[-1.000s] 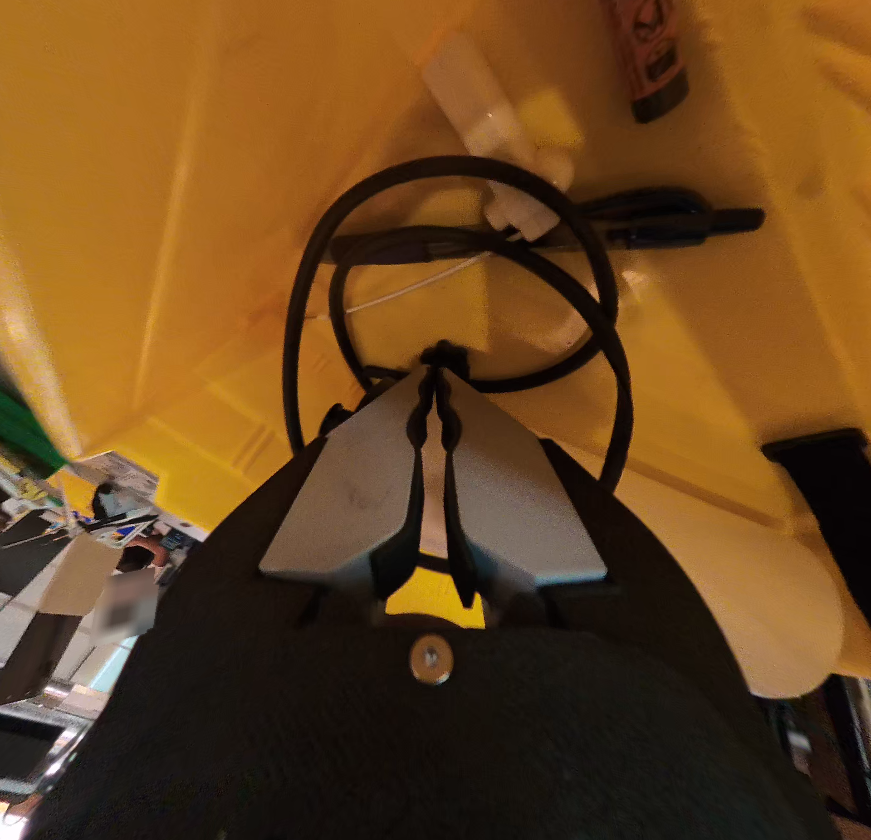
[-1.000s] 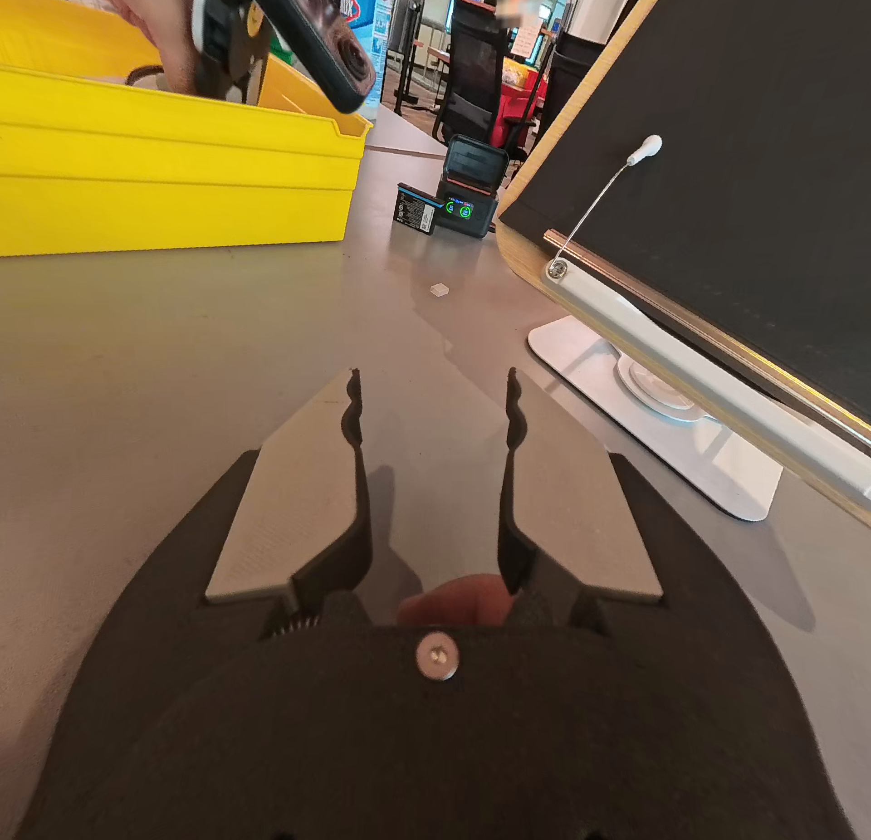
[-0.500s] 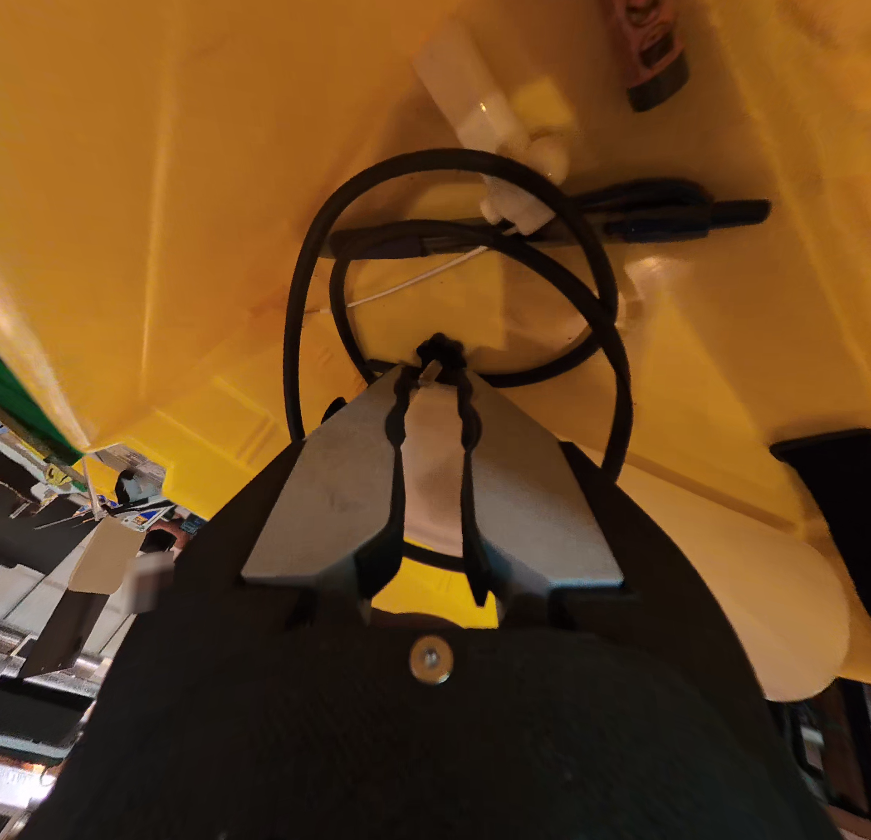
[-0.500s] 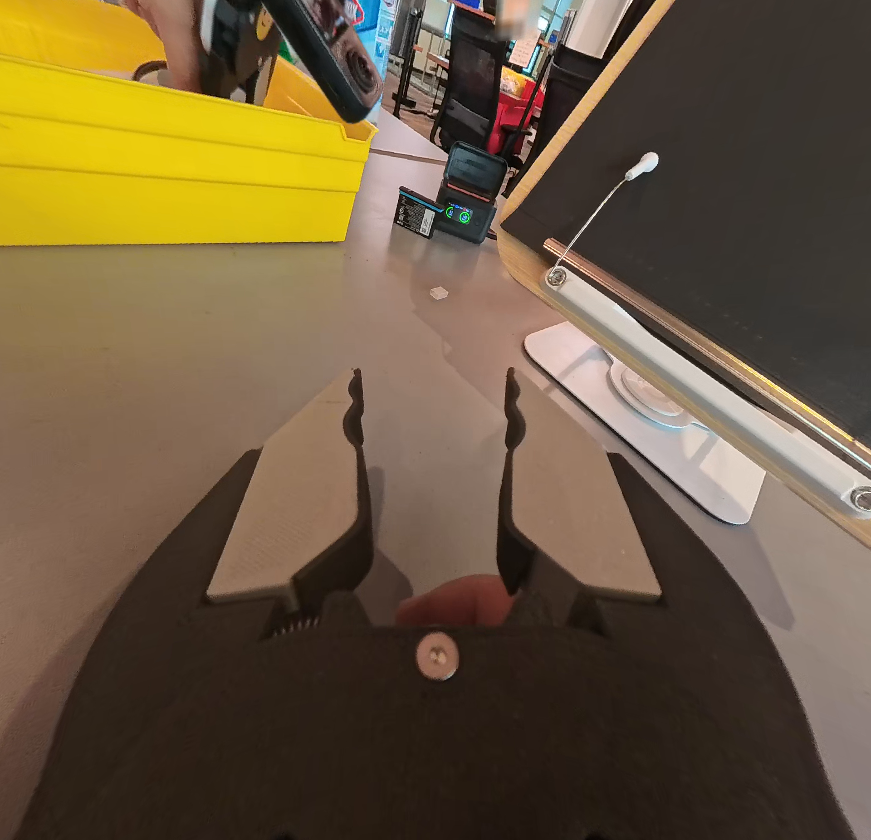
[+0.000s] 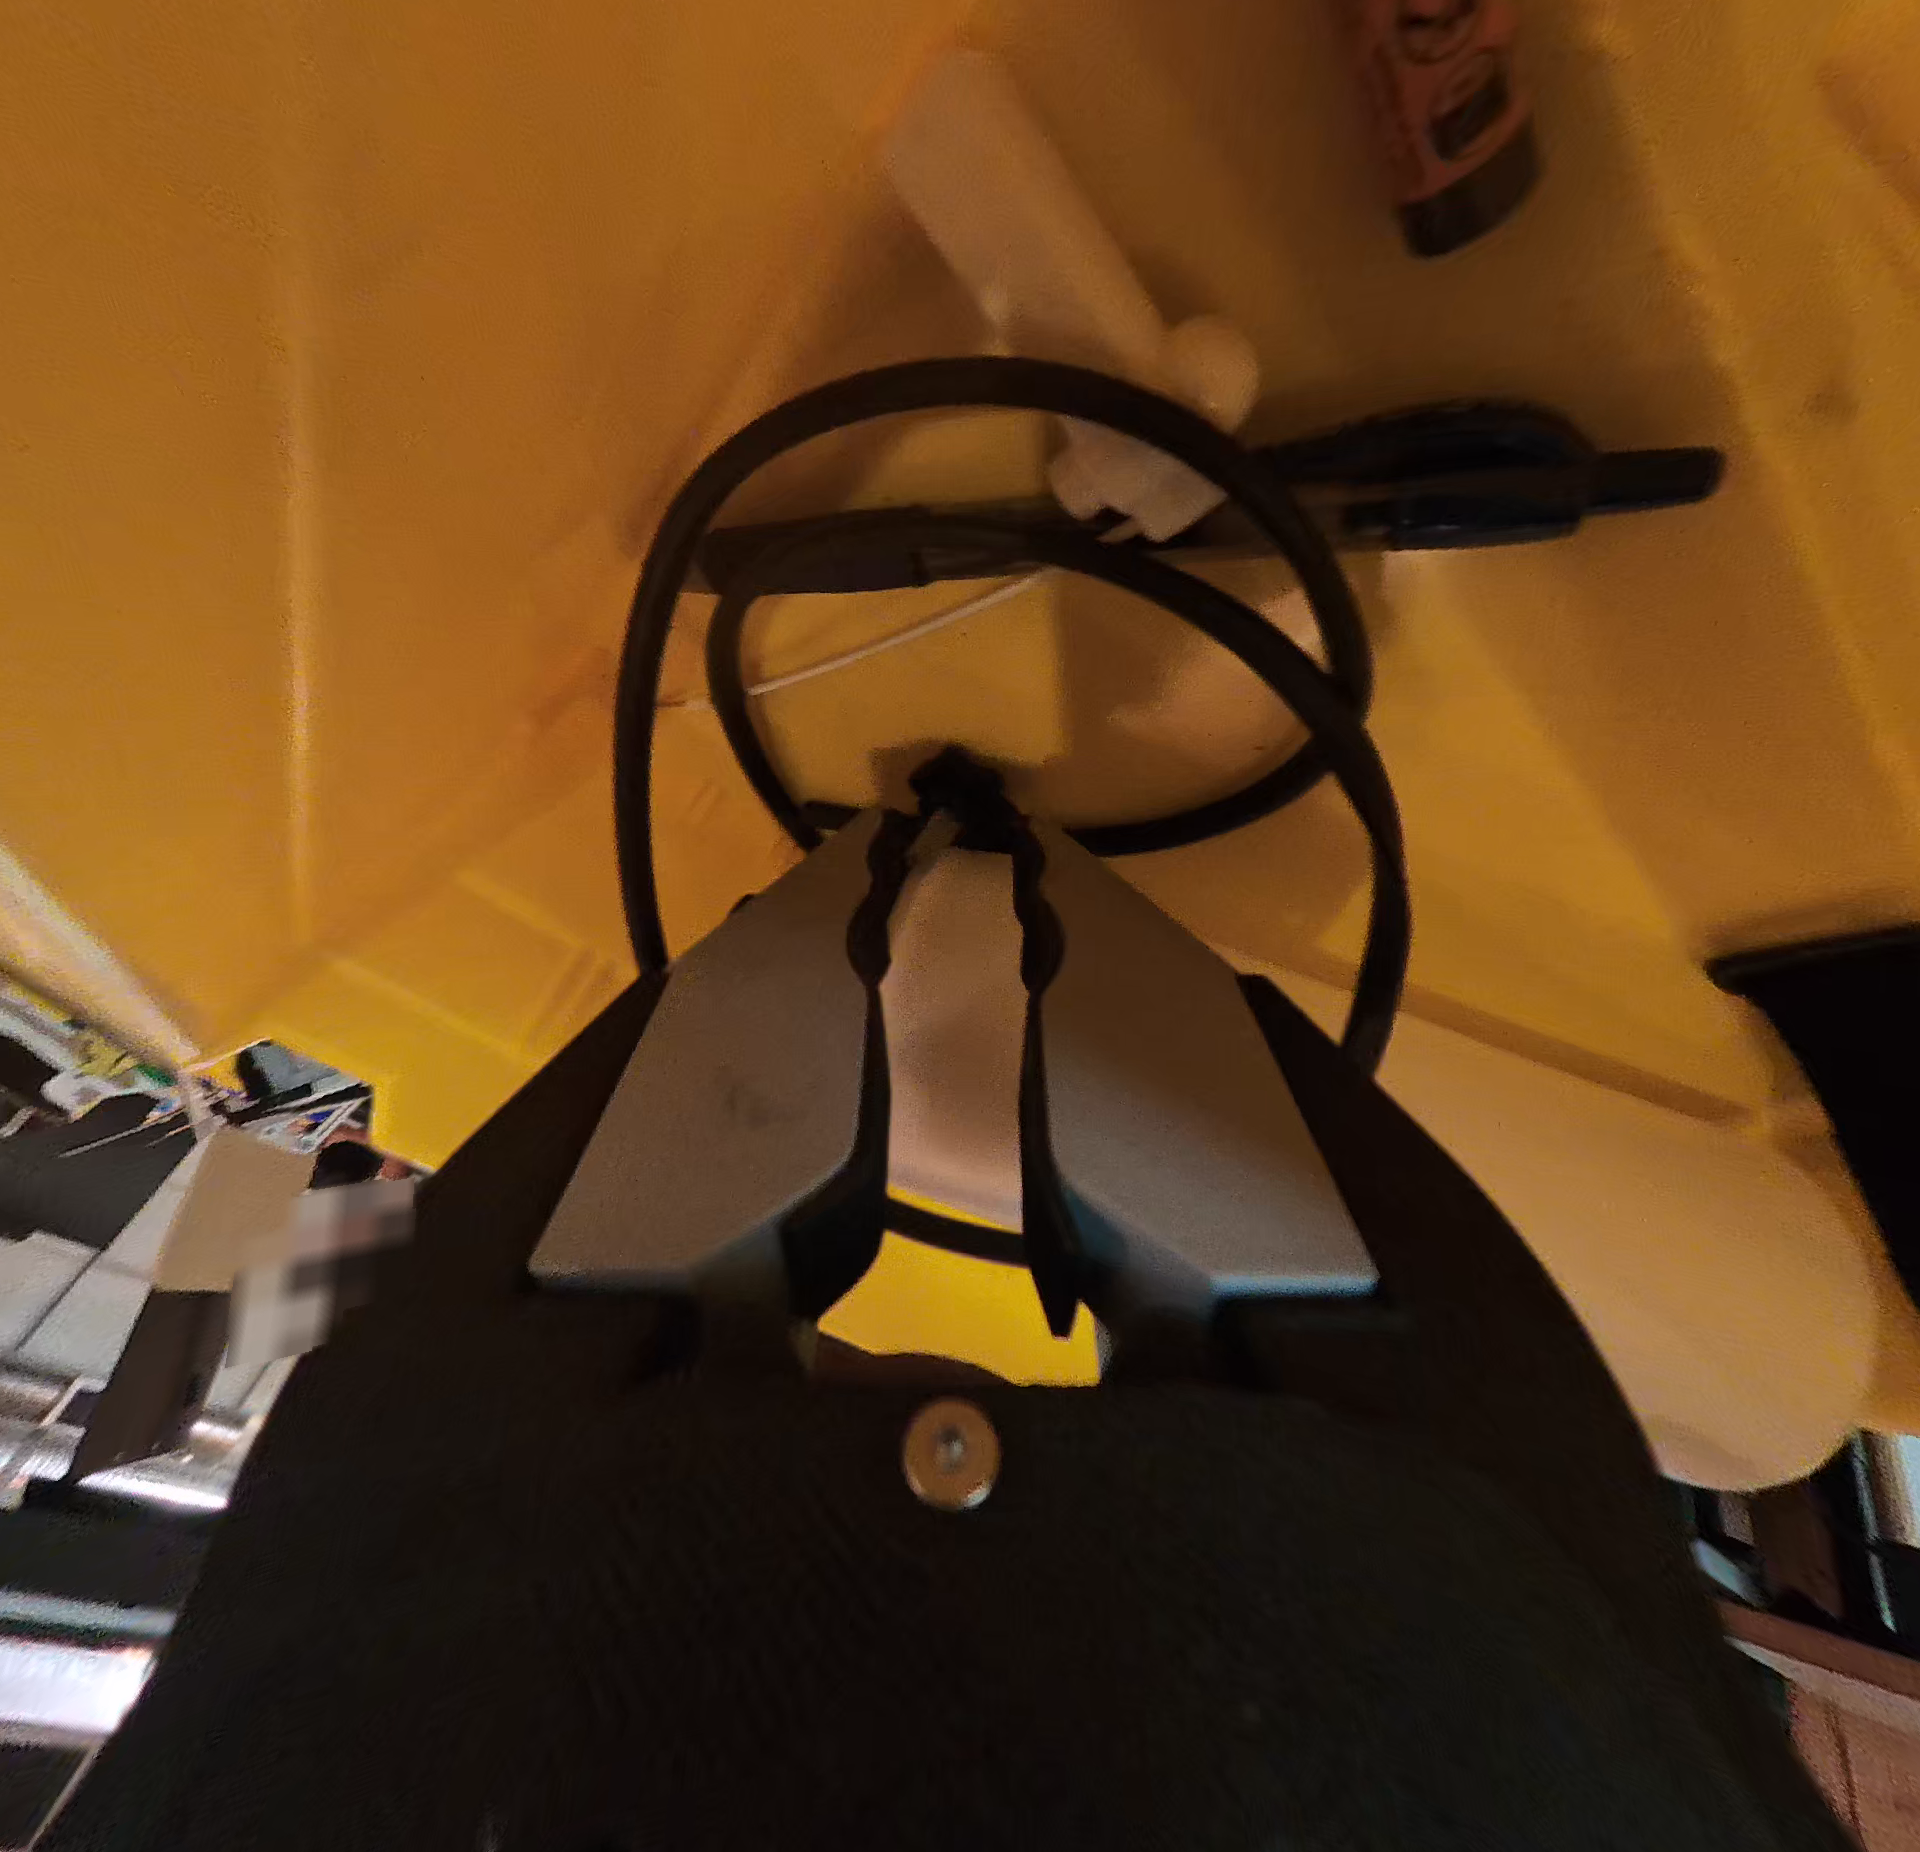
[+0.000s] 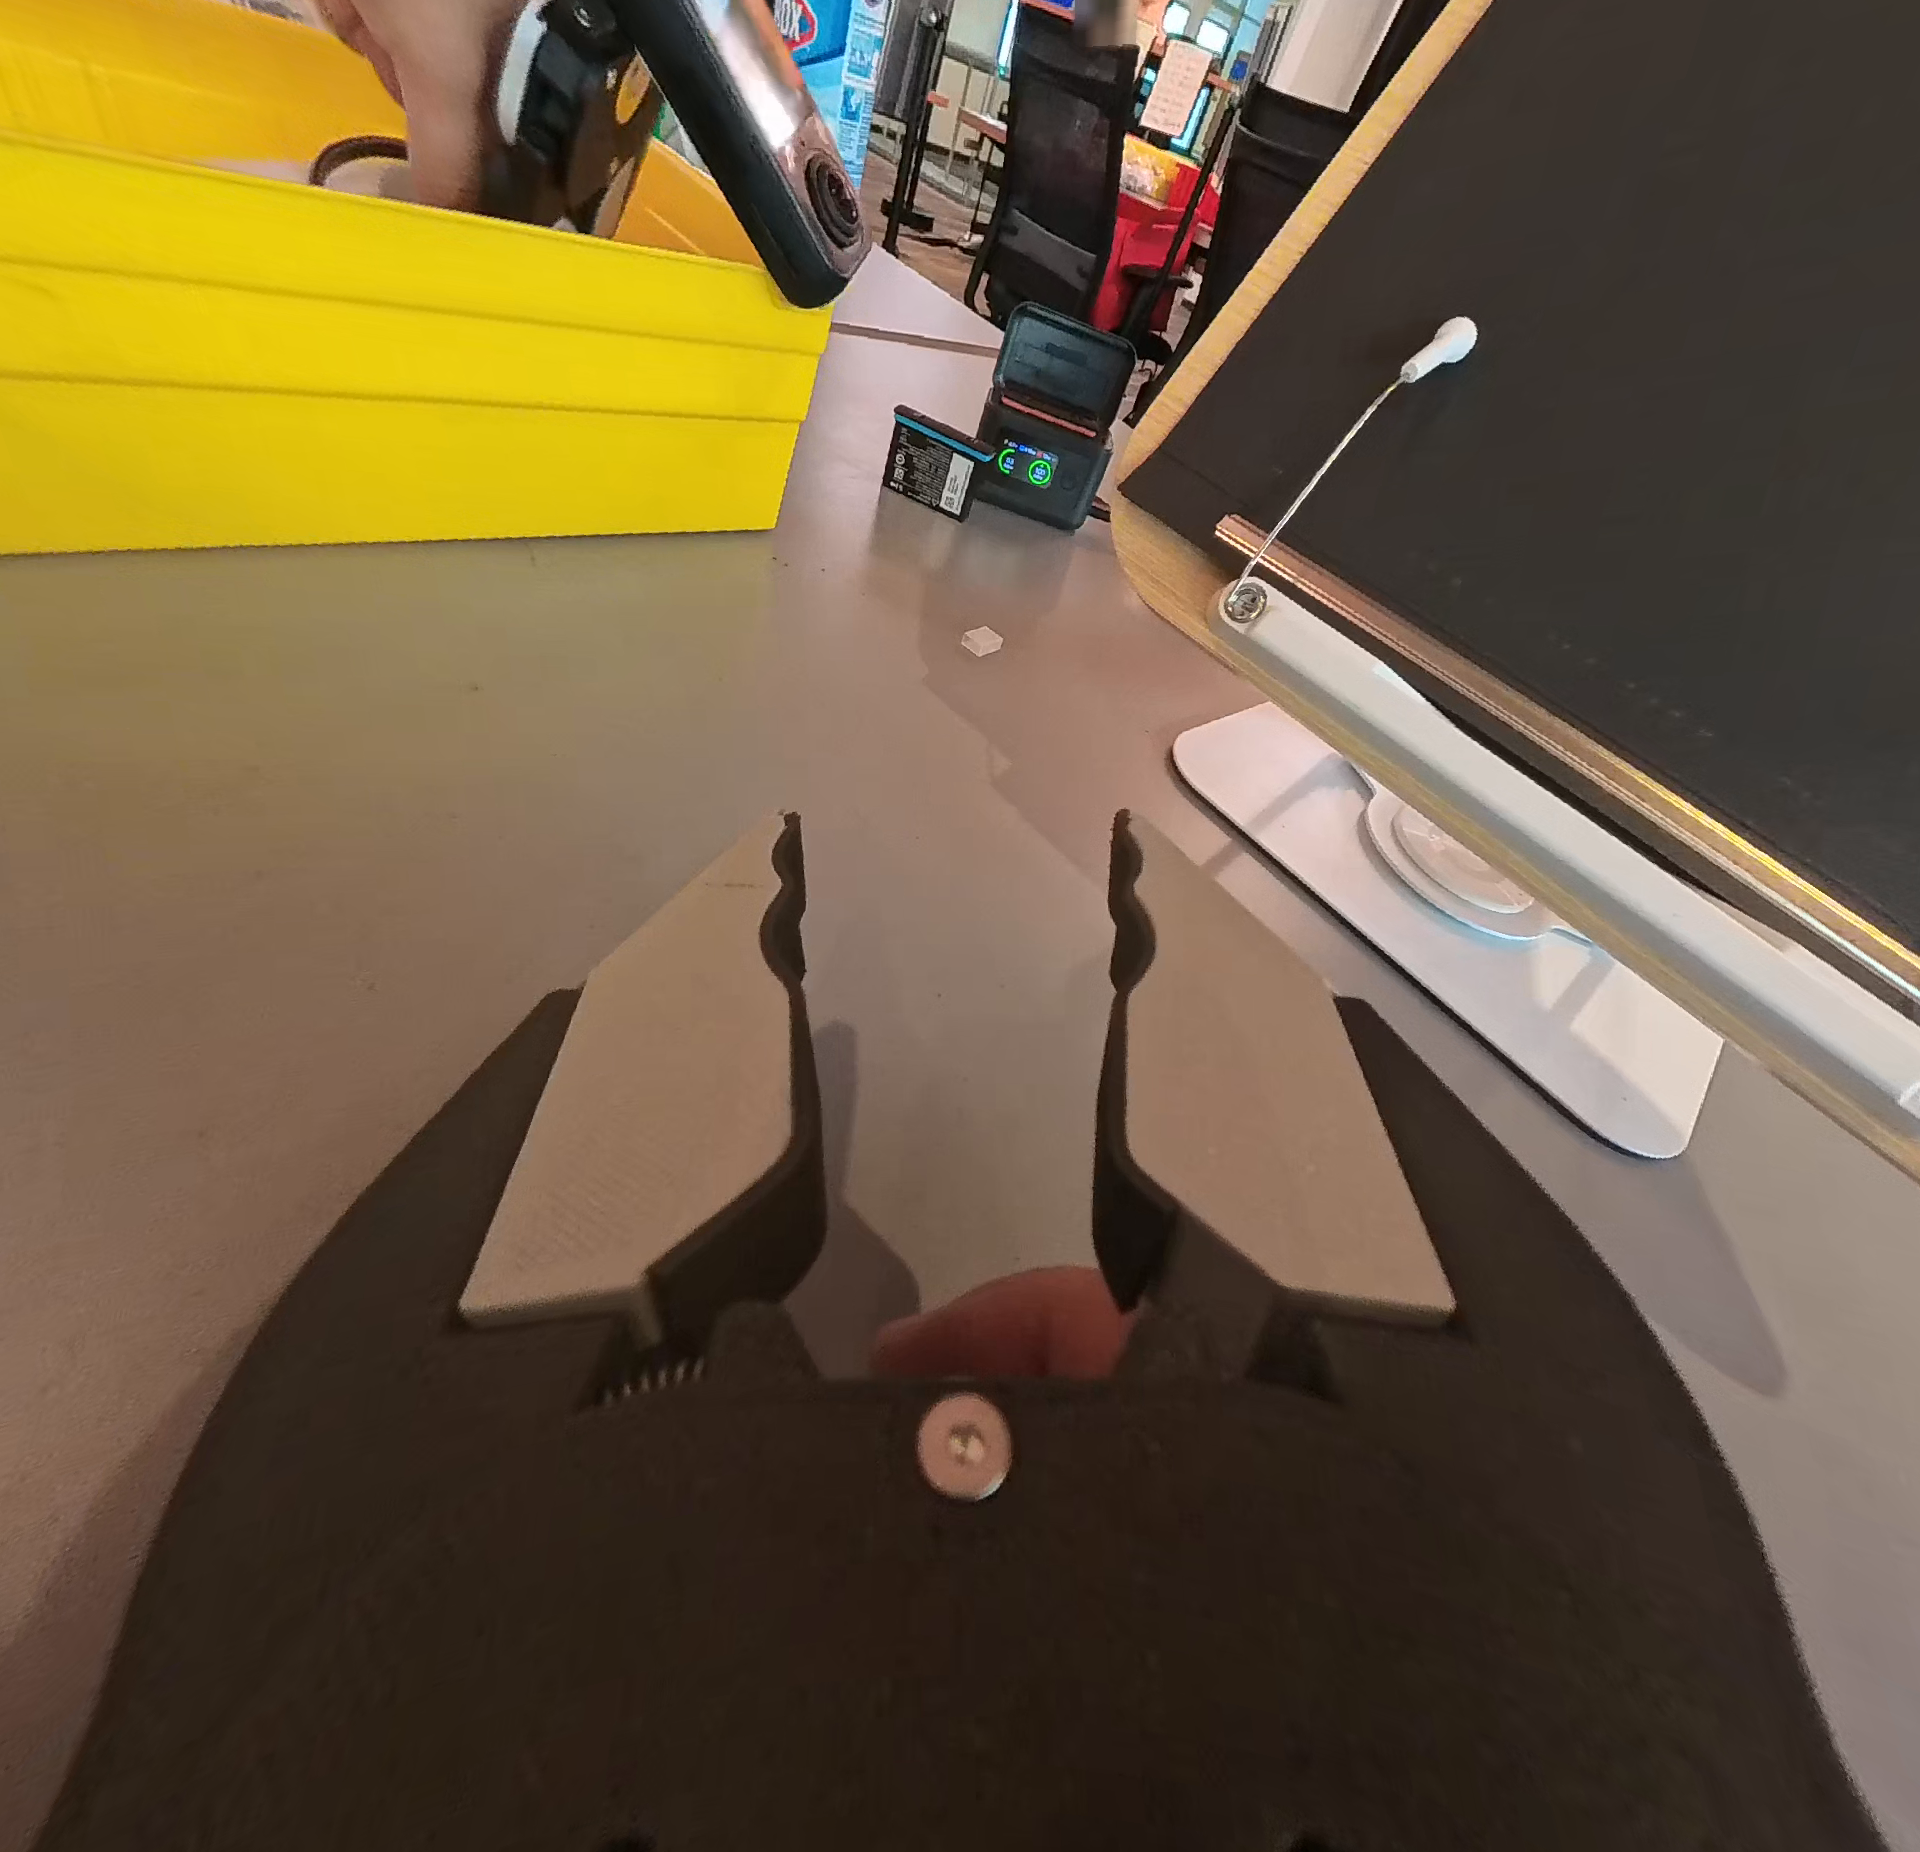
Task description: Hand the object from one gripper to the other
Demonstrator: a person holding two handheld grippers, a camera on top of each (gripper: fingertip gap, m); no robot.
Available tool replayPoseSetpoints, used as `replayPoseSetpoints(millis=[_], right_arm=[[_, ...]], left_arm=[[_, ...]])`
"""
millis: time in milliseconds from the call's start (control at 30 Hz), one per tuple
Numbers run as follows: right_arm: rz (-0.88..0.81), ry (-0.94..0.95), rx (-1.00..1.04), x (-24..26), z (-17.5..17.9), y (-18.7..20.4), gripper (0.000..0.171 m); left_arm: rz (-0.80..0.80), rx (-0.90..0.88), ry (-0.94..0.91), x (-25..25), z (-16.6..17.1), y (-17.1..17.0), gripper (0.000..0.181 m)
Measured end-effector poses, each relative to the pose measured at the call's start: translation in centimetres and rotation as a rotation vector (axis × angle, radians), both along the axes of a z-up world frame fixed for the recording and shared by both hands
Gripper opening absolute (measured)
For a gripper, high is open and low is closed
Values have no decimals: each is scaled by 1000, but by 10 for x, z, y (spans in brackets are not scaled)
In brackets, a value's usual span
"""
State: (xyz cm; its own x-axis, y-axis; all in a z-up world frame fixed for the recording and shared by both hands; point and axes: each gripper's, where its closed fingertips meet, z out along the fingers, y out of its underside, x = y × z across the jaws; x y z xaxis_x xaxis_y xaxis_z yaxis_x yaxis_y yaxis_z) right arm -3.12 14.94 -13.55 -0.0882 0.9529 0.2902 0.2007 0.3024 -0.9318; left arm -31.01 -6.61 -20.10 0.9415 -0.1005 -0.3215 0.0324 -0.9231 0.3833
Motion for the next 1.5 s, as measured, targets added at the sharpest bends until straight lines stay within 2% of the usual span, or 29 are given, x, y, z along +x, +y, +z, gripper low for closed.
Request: replayPoseSetpoints(millis=[33,633,967,1267,1300,1367,1500], right_arm=[[1,-1,-1,0,0,0,56],[23,3,15,1,1,-8,54],[24,11,15,2,3,-8,53],[22,11,16,2,3,-7,53],[23,12,17,2,3,-7,53],[24,11,22,2,3,-8,53],[27,12,23,2,3,-9,53]], left_arm=[[-6,-5,10,-2,1,0,19],[20,-4,-10,-1,0,-3,17],[57,34,-37,0,-6,-9,0],[31,-18,24,-8,5,-12,0],[34,-15,23,-8,4,-12,2],[23,-3,47,-11,3,-10,20],[26,15,30,-9,0,-8,22]])
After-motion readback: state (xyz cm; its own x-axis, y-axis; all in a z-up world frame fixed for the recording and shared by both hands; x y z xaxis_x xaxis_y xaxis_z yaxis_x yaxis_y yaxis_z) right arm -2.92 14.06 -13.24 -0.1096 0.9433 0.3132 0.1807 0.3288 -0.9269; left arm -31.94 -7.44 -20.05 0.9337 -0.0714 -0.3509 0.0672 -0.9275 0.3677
